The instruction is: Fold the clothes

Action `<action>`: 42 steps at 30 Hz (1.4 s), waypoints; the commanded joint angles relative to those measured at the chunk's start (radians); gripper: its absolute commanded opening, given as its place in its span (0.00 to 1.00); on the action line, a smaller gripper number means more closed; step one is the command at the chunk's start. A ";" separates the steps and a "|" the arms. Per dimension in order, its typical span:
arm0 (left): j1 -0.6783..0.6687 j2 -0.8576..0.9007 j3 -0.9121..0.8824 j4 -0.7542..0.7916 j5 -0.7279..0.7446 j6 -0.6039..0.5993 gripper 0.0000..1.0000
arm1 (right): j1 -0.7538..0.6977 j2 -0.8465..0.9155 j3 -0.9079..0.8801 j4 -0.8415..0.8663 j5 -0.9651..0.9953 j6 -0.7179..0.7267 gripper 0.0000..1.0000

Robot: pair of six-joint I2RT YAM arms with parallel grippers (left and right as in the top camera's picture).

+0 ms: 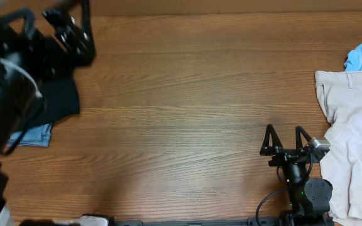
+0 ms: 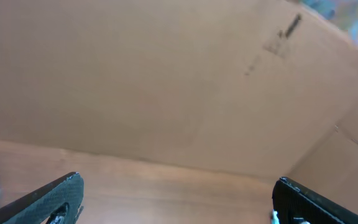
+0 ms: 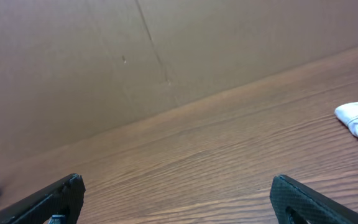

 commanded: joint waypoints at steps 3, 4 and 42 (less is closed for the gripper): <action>-0.010 -0.231 -0.396 -0.017 -0.021 0.004 1.00 | -0.005 -0.009 -0.010 0.006 -0.005 0.001 1.00; -0.010 -0.279 -0.489 -0.014 -0.025 0.004 1.00 | -0.005 -0.009 -0.010 0.006 -0.005 0.001 1.00; 0.080 -1.443 -2.649 1.271 -0.071 0.127 1.00 | -0.005 -0.009 -0.010 0.006 -0.005 0.001 1.00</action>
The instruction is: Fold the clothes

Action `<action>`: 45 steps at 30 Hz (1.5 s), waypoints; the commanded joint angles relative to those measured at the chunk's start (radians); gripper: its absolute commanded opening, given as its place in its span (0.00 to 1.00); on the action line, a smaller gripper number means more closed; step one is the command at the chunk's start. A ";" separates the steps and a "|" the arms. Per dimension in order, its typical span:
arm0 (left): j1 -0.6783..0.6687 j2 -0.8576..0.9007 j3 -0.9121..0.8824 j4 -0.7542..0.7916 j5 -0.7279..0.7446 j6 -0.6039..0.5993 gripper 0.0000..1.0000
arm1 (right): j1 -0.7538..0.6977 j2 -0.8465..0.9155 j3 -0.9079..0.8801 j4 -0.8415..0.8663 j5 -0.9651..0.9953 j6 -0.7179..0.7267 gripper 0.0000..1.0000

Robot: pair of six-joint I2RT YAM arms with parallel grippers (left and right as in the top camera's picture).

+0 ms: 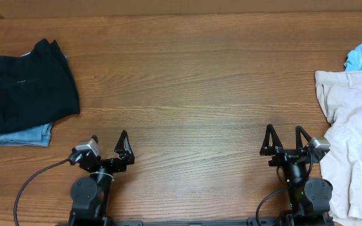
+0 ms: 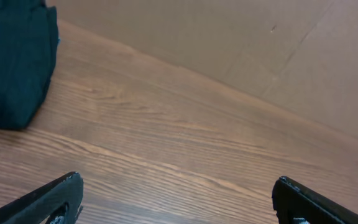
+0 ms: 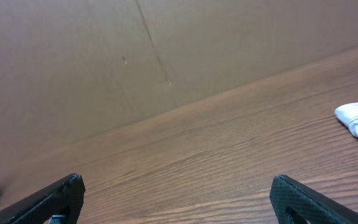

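A folded black garment (image 1: 31, 81) lies on top of a folded blue denim piece (image 1: 19, 135) at the table's left; its dark edge (image 2: 14, 65) shows in the left wrist view. Unfolded beige trousers (image 1: 354, 141) sprawl at the right edge, with a light blue garment behind them. A pale cloth corner shows in the right wrist view. My left gripper (image 1: 109, 152) rests open near the front left, holding nothing. My right gripper (image 1: 286, 139) stands open at the front right, just left of the trousers.
A brown cardboard wall (image 3: 104, 56) runs behind the wooden table (image 1: 187, 88). A black cable (image 1: 33, 182) loops from the left arm's base at the front edge.
My left arm was raised over the folded pile at the back left; it now rests at the front left, open. The black garment lies fully uncovered. The right arm has not moved.
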 commanded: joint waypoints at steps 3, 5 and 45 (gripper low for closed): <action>0.020 -0.097 -0.007 0.002 0.103 0.284 1.00 | -0.005 -0.007 -0.010 0.006 -0.004 0.000 1.00; 0.020 -0.097 -0.007 0.003 0.134 0.362 1.00 | -0.005 -0.007 -0.010 0.006 -0.005 0.000 1.00; 0.020 -0.096 -0.007 0.003 0.123 0.483 1.00 | -0.005 -0.007 -0.010 0.006 -0.004 -0.222 1.00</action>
